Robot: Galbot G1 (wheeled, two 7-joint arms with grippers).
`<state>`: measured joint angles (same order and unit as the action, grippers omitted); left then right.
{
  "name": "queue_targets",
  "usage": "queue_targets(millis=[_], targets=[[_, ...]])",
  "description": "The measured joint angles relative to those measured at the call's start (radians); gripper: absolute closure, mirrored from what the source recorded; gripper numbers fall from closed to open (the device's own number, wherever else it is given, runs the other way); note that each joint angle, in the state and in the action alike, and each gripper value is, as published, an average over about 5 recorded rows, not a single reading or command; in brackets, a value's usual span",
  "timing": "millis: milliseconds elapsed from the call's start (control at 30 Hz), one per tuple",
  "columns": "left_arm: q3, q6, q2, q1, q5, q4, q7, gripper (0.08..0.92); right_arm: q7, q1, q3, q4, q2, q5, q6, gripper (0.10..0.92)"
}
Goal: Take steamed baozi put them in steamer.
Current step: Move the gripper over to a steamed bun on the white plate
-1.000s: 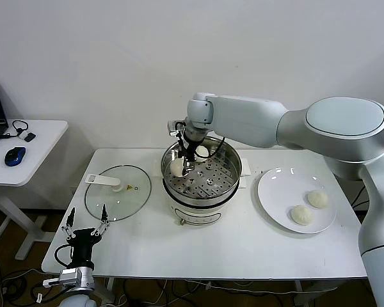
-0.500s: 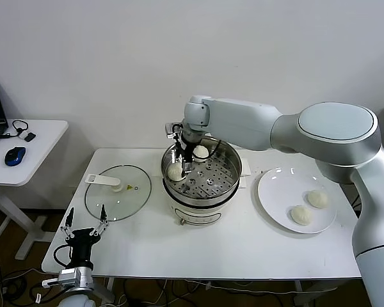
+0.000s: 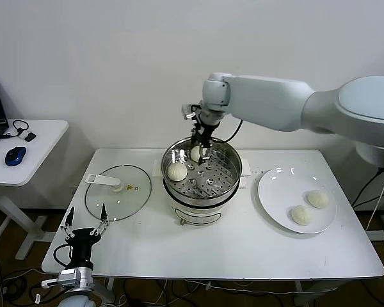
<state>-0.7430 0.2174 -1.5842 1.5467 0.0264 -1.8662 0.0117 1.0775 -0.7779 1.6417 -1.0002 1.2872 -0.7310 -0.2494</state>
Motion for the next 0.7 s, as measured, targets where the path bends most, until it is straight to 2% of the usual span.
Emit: queue_targets(millis=[700], targets=[[0.035, 0.001, -0.019, 0.011, 0.033, -0.011, -0.004, 0.177, 0.045, -0.058, 0.143, -0.201, -0.439, 0.157, 0.112, 0.203]])
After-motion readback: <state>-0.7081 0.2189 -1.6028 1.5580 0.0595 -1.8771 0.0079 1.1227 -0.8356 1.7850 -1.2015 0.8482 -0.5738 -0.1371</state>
